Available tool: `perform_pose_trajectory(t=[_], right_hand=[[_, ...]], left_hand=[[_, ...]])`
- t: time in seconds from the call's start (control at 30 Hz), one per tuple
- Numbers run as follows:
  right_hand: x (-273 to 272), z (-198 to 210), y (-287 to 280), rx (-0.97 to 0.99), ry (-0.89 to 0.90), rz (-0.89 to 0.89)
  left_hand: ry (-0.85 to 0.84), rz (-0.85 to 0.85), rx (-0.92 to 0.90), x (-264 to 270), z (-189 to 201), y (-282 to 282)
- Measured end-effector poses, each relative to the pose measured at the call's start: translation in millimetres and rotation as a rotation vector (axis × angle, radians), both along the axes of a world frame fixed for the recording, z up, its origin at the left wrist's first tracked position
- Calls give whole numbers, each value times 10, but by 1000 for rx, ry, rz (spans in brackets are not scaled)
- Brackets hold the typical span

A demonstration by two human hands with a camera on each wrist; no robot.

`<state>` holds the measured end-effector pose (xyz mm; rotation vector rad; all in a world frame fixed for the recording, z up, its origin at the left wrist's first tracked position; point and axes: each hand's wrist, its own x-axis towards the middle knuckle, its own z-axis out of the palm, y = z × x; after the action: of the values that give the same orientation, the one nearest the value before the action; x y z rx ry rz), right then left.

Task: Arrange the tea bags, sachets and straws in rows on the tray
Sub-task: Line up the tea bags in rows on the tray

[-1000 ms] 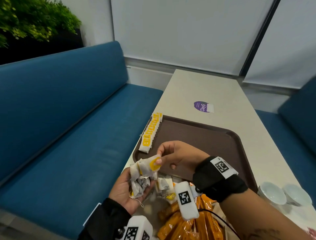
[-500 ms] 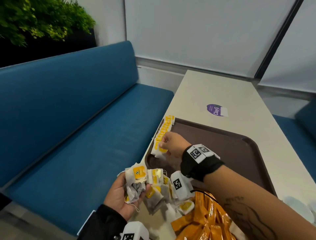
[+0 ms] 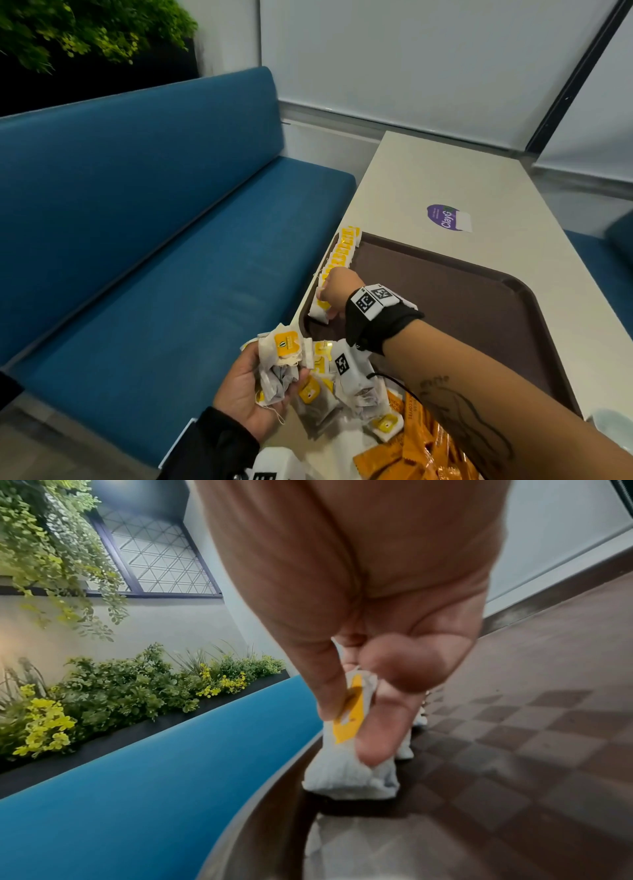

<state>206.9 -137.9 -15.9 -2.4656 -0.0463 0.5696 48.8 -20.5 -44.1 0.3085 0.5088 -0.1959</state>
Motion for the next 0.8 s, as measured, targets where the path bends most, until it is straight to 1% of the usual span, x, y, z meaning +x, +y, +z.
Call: perform_pose_trajectory(t=[0.07, 0.13, 0.27, 0.37, 0.47, 0.57, 0.67, 0.73, 0.8], right_hand=[[10, 2, 14, -49, 14, 15], [1, 26, -15, -77, -21, 10], [-68, 185, -175, 57, -133, -77], [-204, 374, -306, 215, -147, -142], [-427, 592, -433, 331, -89, -87], [-702, 760, -554, 409, -17, 25], [-960, 838, -660, 409, 40, 124], [-1088, 862, -721, 387, 62, 149], [-1194, 872, -766, 379, 49, 155]], left_hand=[[-8, -3, 10, -11, 49, 1], [2, -23, 36, 7, 65, -12], [-68, -80, 42, -20, 158, -50], [-81, -89, 45, -49, 197, -89], [-123, -111, 30, -83, 230, -149], [-144, -133, 32, -118, 264, -216], [-161, -124, 32, -145, 287, -292], [-157, -124, 25, -157, 318, -353], [-128, -139, 44, -171, 343, -415]])
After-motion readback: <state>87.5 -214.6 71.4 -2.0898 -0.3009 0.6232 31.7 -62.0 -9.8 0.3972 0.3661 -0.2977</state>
